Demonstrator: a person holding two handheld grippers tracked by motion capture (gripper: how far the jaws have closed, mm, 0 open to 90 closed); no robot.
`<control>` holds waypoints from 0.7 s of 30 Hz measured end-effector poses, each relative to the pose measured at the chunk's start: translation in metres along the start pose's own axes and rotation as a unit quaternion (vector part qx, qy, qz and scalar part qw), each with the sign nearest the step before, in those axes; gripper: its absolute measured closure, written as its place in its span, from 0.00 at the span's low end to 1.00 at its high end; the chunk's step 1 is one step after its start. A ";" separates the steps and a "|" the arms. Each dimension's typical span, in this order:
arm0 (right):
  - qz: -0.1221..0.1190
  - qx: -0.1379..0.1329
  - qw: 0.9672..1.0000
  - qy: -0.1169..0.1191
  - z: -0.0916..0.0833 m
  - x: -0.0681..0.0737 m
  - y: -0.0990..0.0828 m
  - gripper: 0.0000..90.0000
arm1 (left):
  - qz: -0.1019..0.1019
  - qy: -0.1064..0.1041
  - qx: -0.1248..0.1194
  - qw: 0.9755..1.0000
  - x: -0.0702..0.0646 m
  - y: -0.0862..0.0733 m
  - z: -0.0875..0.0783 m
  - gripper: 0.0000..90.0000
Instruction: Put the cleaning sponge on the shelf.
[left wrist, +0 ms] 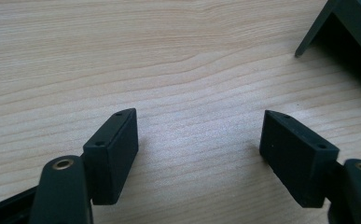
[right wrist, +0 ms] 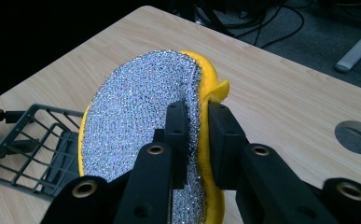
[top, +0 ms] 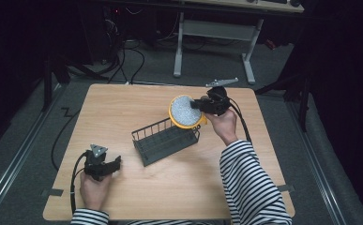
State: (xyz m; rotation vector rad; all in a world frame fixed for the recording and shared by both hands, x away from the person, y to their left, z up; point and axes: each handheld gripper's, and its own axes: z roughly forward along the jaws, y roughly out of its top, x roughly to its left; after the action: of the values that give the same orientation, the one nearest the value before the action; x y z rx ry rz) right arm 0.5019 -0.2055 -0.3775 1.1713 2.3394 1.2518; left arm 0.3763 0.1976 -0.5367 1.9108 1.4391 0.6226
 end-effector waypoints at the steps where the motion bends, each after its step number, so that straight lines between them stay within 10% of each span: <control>1: 0.002 0.001 1.000 0.002 0.003 0.000 0.001 0.88 | 0.000 0.000 0.000 1.000 0.000 0.000 0.000 0.32; 21: -0.011 0.018 1.000 0.020 0.050 0.011 -0.005 0.86 | 0.002 -0.003 0.000 1.000 0.000 0.000 0.000 0.32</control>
State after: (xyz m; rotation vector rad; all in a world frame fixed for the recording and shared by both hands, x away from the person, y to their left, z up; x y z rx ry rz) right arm 0.5191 -0.1697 -0.4104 1.1385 2.4056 1.2418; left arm 0.3762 0.1976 -0.5368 1.9146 1.4321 0.6195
